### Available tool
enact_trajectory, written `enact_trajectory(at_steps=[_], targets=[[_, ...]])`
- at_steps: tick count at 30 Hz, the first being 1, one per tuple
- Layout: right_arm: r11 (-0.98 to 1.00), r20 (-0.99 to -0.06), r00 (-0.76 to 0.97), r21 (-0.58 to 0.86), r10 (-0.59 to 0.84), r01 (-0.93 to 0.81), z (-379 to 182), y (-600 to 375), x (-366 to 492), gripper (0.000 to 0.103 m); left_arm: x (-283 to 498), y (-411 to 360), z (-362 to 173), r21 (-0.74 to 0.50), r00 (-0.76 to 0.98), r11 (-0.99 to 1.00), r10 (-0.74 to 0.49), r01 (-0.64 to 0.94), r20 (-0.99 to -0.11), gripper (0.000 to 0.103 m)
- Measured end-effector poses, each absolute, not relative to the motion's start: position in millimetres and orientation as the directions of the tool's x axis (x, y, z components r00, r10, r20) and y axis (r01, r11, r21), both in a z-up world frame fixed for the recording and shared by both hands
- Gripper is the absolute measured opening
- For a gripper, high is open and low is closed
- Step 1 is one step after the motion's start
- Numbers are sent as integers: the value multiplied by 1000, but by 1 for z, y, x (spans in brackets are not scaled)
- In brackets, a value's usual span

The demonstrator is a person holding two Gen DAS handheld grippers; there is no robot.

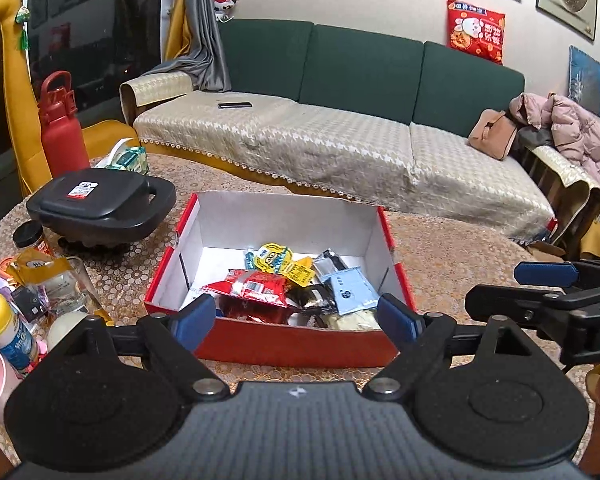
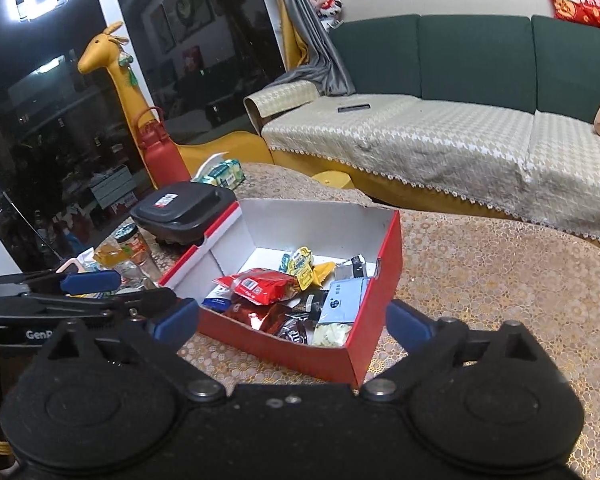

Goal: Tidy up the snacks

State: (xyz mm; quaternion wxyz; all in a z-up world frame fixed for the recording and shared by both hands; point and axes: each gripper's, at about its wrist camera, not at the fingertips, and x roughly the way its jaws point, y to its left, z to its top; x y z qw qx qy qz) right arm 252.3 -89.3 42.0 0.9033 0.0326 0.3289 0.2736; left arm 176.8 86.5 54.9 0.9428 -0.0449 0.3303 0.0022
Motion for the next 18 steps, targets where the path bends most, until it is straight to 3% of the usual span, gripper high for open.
enact_trajectory(at_steps=[1, 2, 18], targets=[[845, -567, 638, 240, 521, -477, 43, -91, 248, 102, 175, 86, 55, -89, 781, 995, -31, -32, -624, 93], [844, -559, 643, 238, 523, -480, 44, -91, 243, 103, 172, 86, 55, -96, 781, 995, -37, -30, -623, 103], [837, -527, 656, 258, 540, -482, 47, -96, 215, 103, 151, 75, 50, -89, 781, 996, -51, -6, -622, 103]])
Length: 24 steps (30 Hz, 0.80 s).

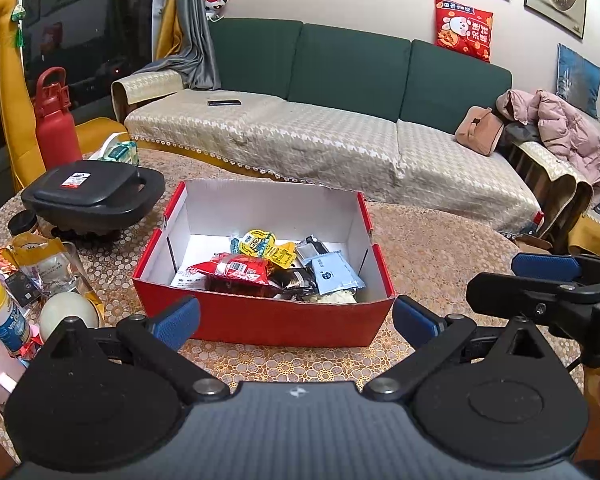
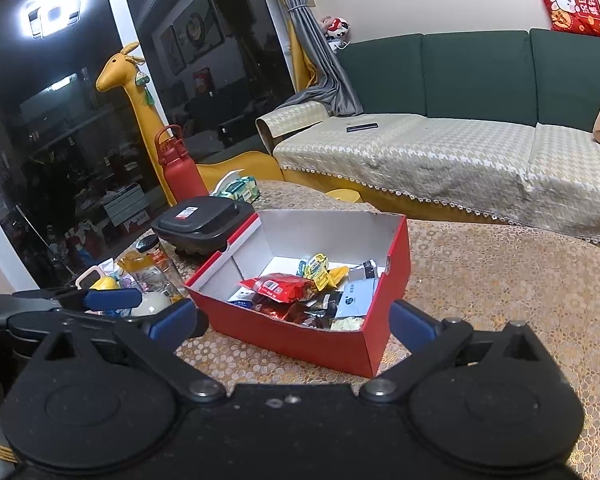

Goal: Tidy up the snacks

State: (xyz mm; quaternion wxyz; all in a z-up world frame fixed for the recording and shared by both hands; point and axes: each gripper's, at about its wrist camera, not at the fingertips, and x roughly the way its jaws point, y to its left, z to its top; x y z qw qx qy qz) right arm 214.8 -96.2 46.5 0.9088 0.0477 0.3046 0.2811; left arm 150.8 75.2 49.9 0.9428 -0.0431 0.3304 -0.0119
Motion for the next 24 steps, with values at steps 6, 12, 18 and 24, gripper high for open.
enact_trajectory(at_steps=[6, 12, 18, 24], targets=[[836, -527, 653, 263, 543, -482, 47, -96, 210, 103, 149, 76, 48, -102, 778, 995, -57, -9, -625, 103], [835, -530, 651, 258, 543, -486, 46, -96, 207, 103, 147, 76, 47, -108, 781, 994, -58, -13, -622, 103], [829, -533, 641, 271, 553, -489, 45, -99, 205, 103, 146, 76, 49, -115, 781, 993, -61, -14, -622, 103], [834, -540, 641, 270, 545, -482, 43, -100, 205, 103, 145, 76, 50, -115, 783, 993, -62, -13, -619, 103]])
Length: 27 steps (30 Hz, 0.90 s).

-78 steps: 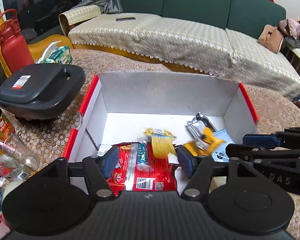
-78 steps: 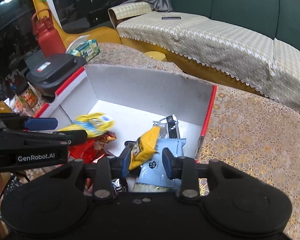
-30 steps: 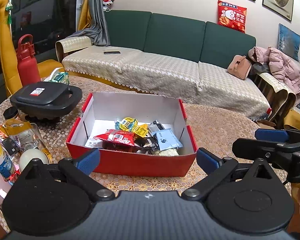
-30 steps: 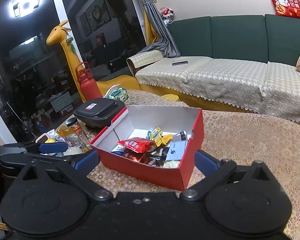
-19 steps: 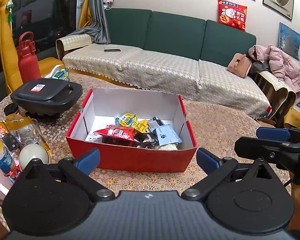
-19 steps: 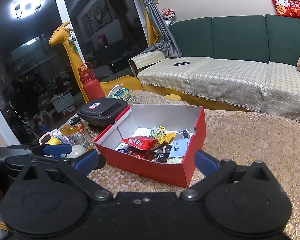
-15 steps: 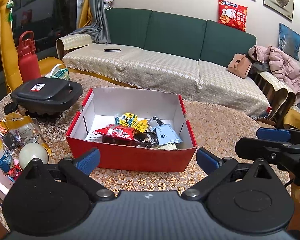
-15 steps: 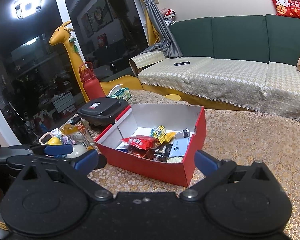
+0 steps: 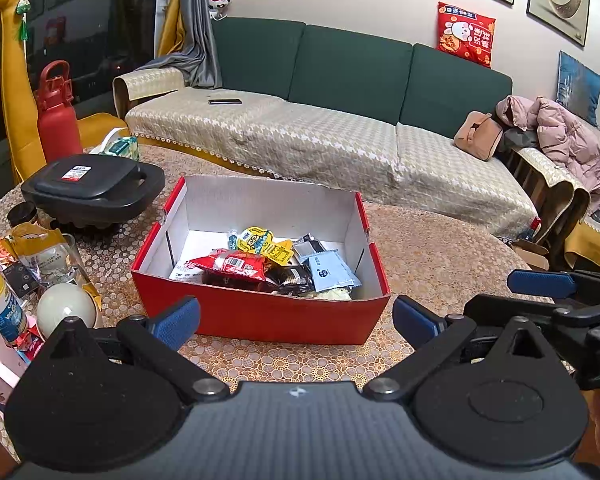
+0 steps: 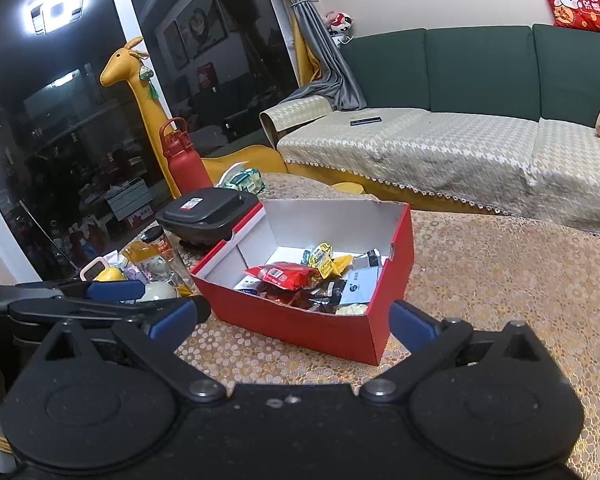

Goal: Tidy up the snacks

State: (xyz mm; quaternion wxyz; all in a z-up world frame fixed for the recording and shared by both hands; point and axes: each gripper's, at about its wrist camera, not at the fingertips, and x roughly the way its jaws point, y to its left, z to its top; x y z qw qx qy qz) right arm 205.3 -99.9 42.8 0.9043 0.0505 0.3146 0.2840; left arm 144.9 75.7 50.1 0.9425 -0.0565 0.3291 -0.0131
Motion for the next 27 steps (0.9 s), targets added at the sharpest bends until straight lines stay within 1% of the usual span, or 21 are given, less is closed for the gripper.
enact_trajectory(at_steps=[17, 27], targets=[[849, -533, 661, 291, 527, -442, 41, -110, 207, 103, 139, 72, 57, -133, 791, 991, -76, -7, -607, 103], [856, -530, 673, 300, 517, -421, 41, -114, 204, 103, 133, 68, 59, -118, 792, 993, -63, -11, -607, 103]])
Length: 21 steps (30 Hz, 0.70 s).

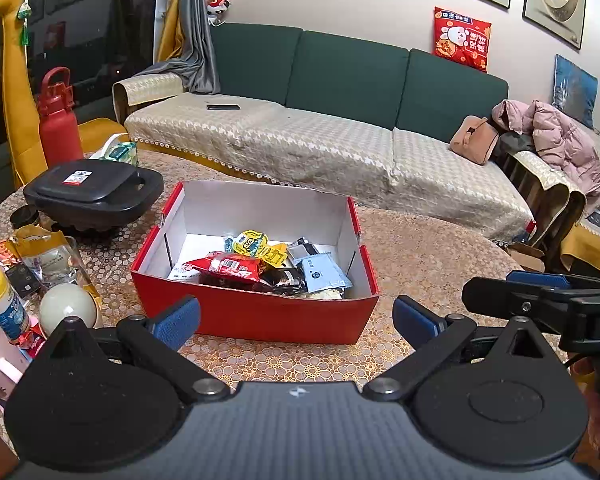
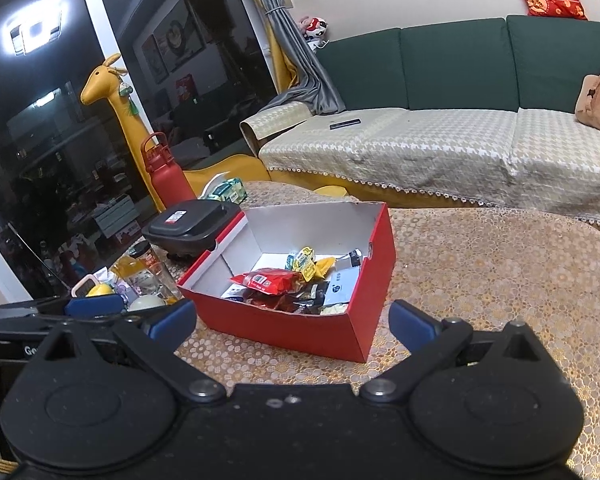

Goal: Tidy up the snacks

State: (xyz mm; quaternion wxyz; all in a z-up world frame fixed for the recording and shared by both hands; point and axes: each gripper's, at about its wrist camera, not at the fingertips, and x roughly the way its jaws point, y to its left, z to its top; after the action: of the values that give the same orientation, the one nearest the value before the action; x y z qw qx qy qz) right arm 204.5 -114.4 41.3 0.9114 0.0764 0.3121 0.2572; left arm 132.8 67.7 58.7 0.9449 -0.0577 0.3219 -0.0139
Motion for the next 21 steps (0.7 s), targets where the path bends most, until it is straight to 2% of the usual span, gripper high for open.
enact_trajectory(at_steps=[21], targets=[[857, -533, 671, 334, 516, -393, 32, -126, 197, 103, 121, 54, 64, -83, 789, 996, -42, -12, -613, 103]])
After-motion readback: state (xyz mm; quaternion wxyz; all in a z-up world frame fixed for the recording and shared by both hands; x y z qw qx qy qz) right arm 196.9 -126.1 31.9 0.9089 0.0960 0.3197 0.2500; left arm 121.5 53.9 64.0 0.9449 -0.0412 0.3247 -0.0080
